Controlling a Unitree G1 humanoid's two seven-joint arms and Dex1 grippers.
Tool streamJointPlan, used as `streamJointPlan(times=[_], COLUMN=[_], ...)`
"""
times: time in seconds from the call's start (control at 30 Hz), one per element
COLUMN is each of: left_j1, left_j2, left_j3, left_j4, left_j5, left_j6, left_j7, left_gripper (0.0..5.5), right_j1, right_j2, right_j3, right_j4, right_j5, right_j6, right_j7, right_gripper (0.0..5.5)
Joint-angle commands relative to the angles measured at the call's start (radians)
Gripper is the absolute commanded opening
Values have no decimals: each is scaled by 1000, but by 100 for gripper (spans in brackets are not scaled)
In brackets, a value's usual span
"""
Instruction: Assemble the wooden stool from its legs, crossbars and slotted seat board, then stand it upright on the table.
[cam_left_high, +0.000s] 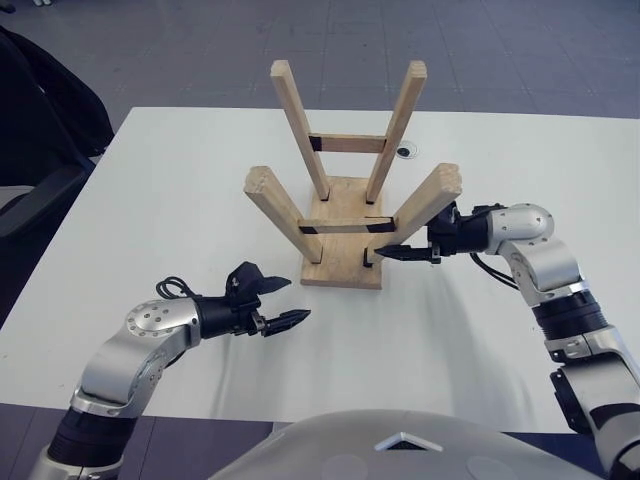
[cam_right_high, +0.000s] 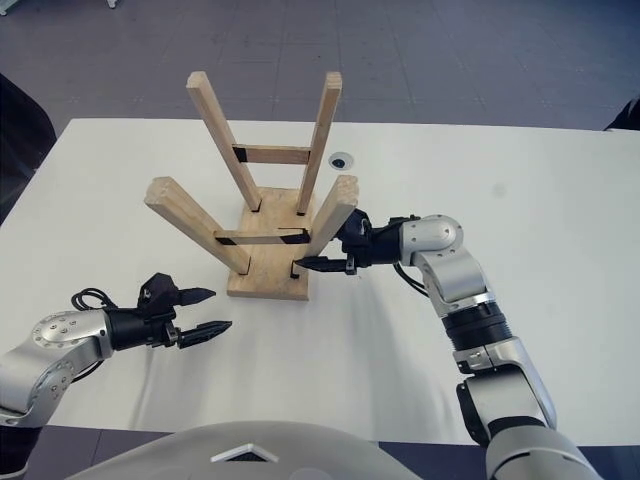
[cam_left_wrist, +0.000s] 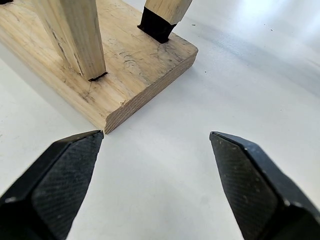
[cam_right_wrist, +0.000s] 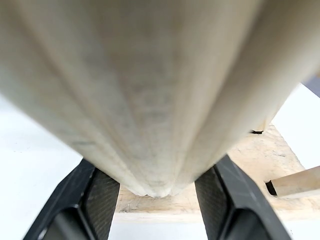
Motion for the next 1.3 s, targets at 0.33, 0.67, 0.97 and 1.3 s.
streamJointPlan(times=[0.33,0.67,0.97,1.3], left_j1=[9,-60,-305,-674], left_j2=[-6,16,53,44], left_j3=[3,92,315,304], left_j4=[-27,-46,-100,-160], left_j5=[18,-5,-158,-278], left_j6=[15,22,128,267], left_j7=[19,17,81,265], left_gripper=[395,395,395,395], right_j1=[134,109,66,35], right_j2=[-30,-23,-31,-16], right_j3=[39,12,54,76], right_j4=[-69,-70,-20,53], right_j5=[-149,-52,-139,-148], right_j6=[0,124,132,144], right_j7=[-185,-166,-219,-252], right_gripper=[203,202,202,202])
